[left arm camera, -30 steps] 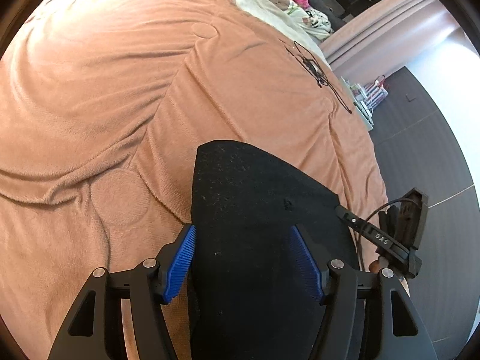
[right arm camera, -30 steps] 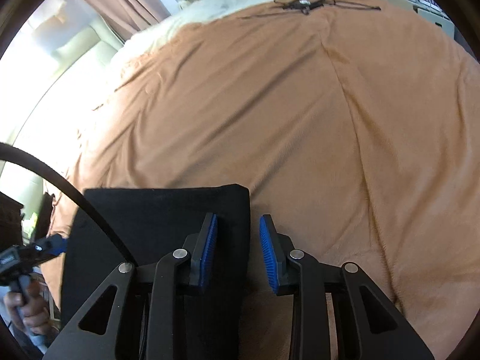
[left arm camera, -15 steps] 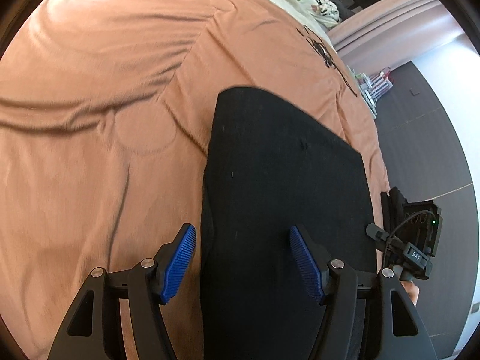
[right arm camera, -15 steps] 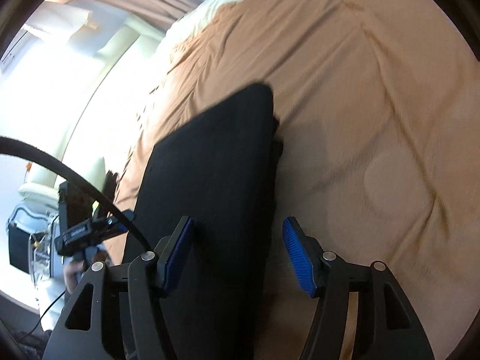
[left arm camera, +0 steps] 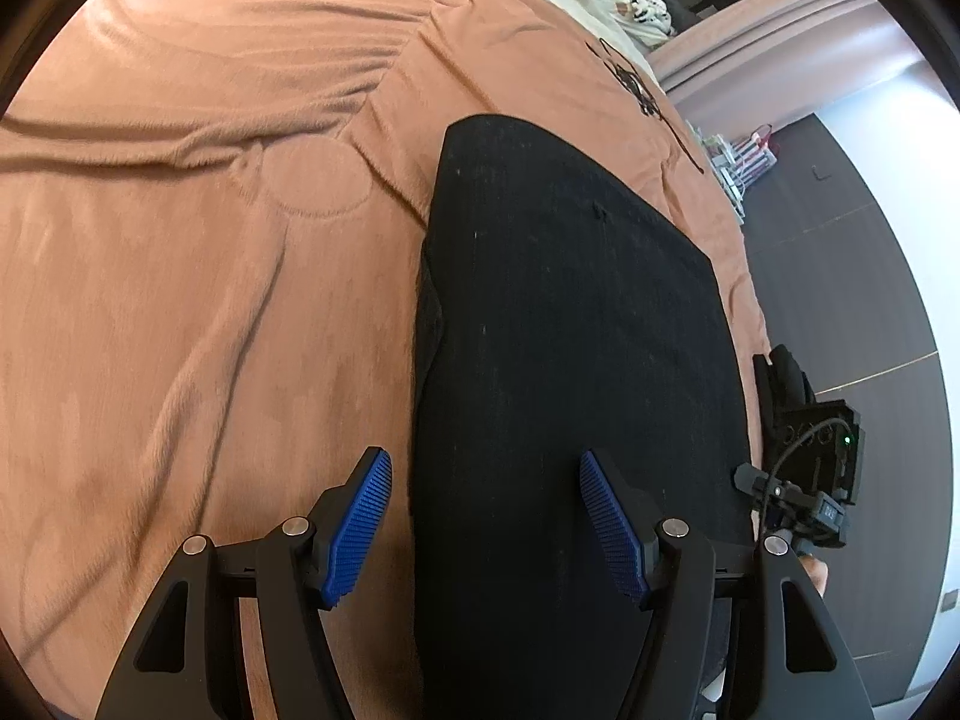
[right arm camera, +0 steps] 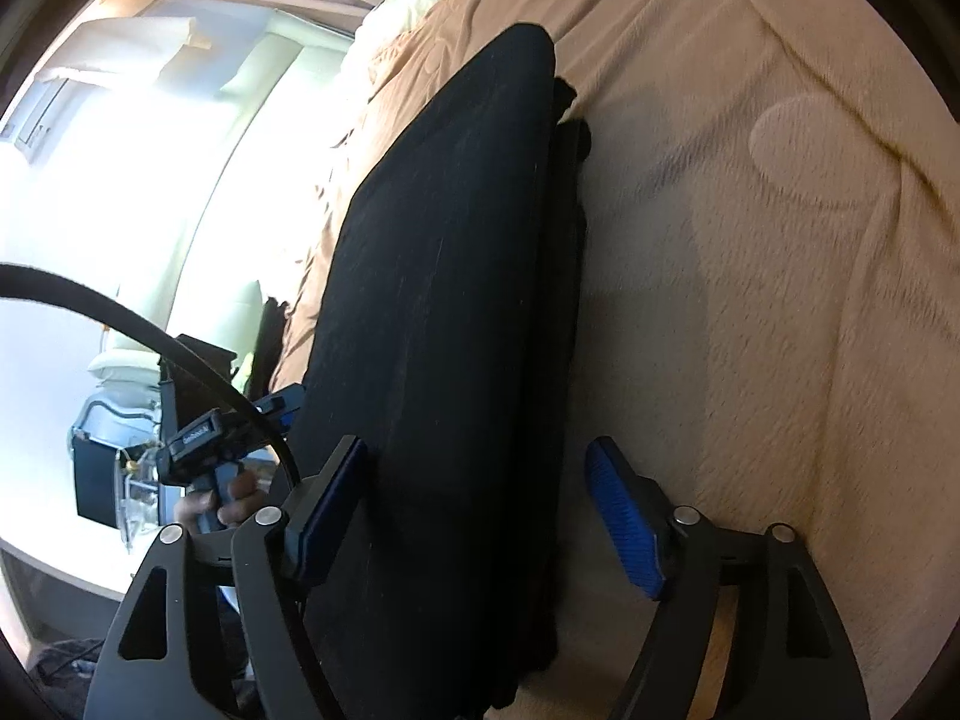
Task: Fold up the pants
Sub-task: 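Close both tools on the folded trousers and lift the bundle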
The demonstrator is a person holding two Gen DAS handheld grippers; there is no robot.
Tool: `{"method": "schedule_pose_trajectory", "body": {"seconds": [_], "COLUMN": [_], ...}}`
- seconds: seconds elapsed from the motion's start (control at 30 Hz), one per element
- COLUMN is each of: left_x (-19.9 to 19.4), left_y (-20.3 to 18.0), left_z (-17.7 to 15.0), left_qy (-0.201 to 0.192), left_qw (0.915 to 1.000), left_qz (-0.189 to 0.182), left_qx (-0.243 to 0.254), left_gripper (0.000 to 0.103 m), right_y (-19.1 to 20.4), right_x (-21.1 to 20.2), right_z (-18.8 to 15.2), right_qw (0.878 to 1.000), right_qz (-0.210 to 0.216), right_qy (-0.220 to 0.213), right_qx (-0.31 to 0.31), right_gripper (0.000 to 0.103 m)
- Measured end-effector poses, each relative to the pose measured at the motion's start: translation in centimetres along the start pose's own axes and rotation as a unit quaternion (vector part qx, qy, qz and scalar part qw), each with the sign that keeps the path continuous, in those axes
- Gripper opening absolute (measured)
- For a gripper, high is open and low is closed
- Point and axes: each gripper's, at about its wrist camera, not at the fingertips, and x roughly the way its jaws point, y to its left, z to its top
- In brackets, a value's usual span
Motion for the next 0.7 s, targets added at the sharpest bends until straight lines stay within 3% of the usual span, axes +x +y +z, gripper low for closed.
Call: {"method": "schedule_pose_trajectory", "body": {"seconds": [0.47,0.53,0.7], "left_x": [1.2,1.3,0.4], "left_y": [0.8,0.5,-0.6], "left_z": [0.3,0.4,0.2], "left_qy": [0.005,0.004,-0.01], "left_qw": [0.9994,0.9994,0.9996], "left_qz": [-0.029,-0.03,-0.025], "left_qx": [-0.015,-0.014,0.005], "left_gripper": [0.063,0.058,0.047], "right_y": [0.2,0.3,0.5], "right_x": [4.2,4.8,4.1], "right_z": [4.8,5.3,4.7], "right_qw": [1.0,1.0,0.999], "right_qz": [0.01,0.01,0.026], "right_qy": [0.009,0.008,-0.002], "right_qx": [-0.02,-0.024,-0.039], "right_gripper": [0.079,0.074,0.046]}}
